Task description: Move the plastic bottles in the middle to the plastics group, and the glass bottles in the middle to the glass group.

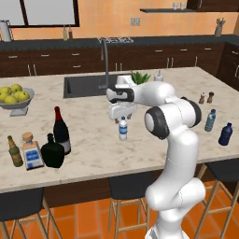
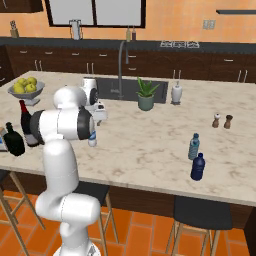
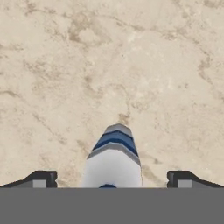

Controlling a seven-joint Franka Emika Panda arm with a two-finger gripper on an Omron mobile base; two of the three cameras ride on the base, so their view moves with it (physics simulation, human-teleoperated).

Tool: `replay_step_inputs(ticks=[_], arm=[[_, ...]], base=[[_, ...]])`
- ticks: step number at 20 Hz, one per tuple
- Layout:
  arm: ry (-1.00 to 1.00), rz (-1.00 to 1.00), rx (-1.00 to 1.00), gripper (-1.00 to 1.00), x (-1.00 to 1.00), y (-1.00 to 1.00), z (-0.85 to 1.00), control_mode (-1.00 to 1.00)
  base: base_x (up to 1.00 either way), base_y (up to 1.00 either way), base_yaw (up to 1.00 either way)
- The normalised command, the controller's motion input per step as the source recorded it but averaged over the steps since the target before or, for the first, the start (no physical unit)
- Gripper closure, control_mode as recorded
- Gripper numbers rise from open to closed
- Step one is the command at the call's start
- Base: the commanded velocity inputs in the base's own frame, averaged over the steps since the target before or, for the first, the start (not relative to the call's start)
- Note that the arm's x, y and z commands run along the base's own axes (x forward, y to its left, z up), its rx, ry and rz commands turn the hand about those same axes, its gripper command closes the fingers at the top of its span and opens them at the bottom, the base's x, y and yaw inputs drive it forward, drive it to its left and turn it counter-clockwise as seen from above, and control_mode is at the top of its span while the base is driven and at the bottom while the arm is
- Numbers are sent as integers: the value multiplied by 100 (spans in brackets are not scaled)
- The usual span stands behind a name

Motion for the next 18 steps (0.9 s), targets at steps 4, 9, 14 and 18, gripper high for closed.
replay_step_inputs(ticks=[4,9,14,18], arm=[[0,0,0,-100,-26,2,0,-100],[-1,0,0,-100,-12,0,-9,-100],[-8,0,-3,-100,14,-1,-12,-100],[-5,0,-1,-100,0,0,-7,-100]], base=[[0,0,0],[0,0,0],[0,0,0],[0,0,0]])
